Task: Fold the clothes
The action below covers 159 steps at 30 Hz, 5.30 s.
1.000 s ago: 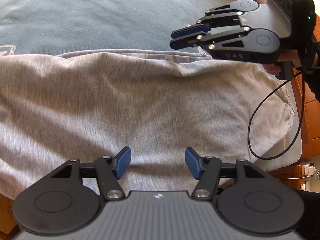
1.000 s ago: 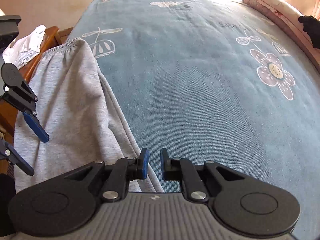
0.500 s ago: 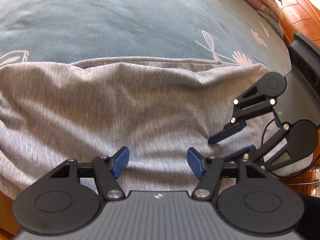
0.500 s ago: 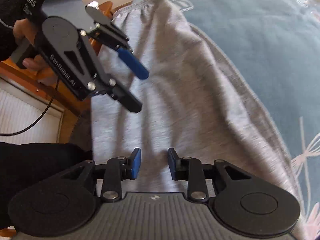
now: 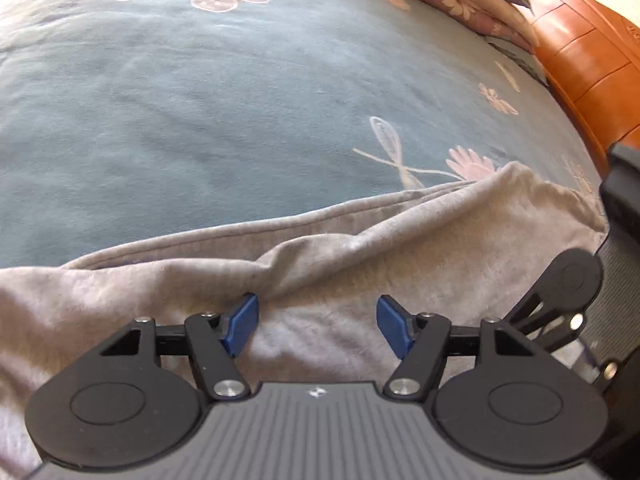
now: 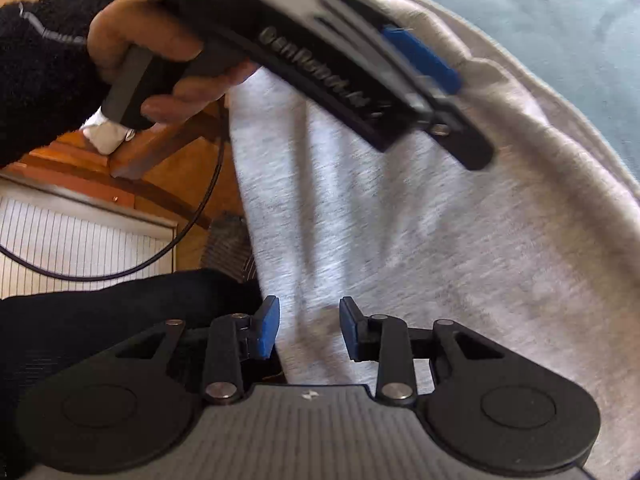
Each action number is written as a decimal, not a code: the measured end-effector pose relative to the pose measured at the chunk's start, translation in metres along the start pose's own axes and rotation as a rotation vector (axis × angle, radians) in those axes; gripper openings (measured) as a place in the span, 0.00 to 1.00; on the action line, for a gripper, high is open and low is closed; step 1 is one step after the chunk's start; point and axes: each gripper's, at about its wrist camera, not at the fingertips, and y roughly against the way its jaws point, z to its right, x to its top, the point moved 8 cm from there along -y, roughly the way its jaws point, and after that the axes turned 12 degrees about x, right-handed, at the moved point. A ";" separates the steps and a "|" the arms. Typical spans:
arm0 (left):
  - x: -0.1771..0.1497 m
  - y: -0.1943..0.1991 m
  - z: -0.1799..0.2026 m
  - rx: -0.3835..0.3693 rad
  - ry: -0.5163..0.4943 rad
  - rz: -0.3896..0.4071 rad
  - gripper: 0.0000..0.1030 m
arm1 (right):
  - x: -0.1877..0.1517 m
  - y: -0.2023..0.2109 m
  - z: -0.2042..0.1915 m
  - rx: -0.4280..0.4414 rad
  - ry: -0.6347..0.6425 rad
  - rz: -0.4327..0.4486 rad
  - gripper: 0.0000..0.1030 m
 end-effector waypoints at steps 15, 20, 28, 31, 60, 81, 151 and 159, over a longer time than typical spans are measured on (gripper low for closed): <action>0.037 0.000 0.053 -0.175 -0.009 0.035 0.65 | -0.018 0.031 0.031 -0.243 -0.120 0.178 0.53; 0.028 -0.028 0.081 -0.180 -0.084 -0.026 0.67 | -0.023 0.048 0.041 -0.201 -0.212 0.194 0.52; 0.042 0.005 0.054 -0.097 -0.029 0.078 0.62 | -0.016 0.135 0.093 -0.411 -0.187 0.405 0.27; 0.055 0.005 0.063 -0.070 -0.163 0.112 0.62 | -0.007 0.141 0.106 -0.462 -0.063 0.352 0.26; 0.053 -0.021 0.129 -0.146 -0.799 0.065 0.31 | -0.041 0.060 0.078 -0.739 0.781 -0.152 0.09; 0.013 -0.026 0.132 -0.197 -0.684 -0.083 0.35 | -0.045 0.066 0.067 -0.599 0.577 -0.116 0.11; 0.065 -0.008 0.011 0.049 -0.314 0.028 0.37 | 0.031 0.095 0.100 -0.434 0.157 0.173 0.04; 0.055 0.034 -0.001 -0.023 -0.278 0.038 0.42 | 0.038 0.093 0.061 -0.365 0.166 0.243 0.21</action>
